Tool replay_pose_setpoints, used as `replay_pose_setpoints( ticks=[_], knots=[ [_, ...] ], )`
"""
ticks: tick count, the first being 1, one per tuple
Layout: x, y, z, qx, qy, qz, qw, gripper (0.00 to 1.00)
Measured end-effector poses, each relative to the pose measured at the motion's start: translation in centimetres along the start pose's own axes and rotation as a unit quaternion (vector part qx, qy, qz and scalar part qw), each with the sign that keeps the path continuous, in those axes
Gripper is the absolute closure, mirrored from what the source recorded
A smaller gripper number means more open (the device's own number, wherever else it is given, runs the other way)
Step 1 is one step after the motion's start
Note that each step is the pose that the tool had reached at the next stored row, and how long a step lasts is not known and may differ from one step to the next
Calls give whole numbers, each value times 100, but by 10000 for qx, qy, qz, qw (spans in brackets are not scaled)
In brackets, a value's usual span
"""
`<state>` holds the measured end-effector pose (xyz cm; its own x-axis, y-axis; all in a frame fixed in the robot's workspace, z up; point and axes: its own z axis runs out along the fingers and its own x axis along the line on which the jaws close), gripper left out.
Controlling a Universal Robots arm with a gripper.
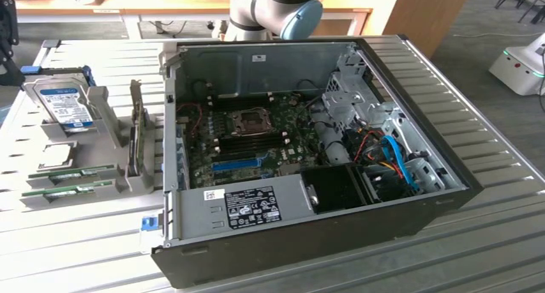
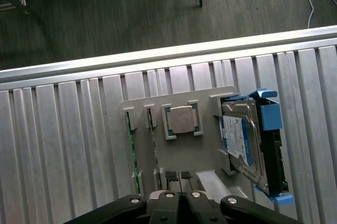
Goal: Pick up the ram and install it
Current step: 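Pick up the ram and move it above insertion slot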
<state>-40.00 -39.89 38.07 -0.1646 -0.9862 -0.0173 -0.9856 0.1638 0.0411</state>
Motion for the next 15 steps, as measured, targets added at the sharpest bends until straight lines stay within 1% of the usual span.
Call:
replay_pose_setpoints(
  ticks=[7, 8, 15],
  knots=[
    [0, 0, 4, 0, 0, 0, 10000, 89],
    [0, 0, 4, 0, 0, 0, 10000, 76],
    [0, -1, 16, 1, -2, 0, 10000, 76]
  ],
)
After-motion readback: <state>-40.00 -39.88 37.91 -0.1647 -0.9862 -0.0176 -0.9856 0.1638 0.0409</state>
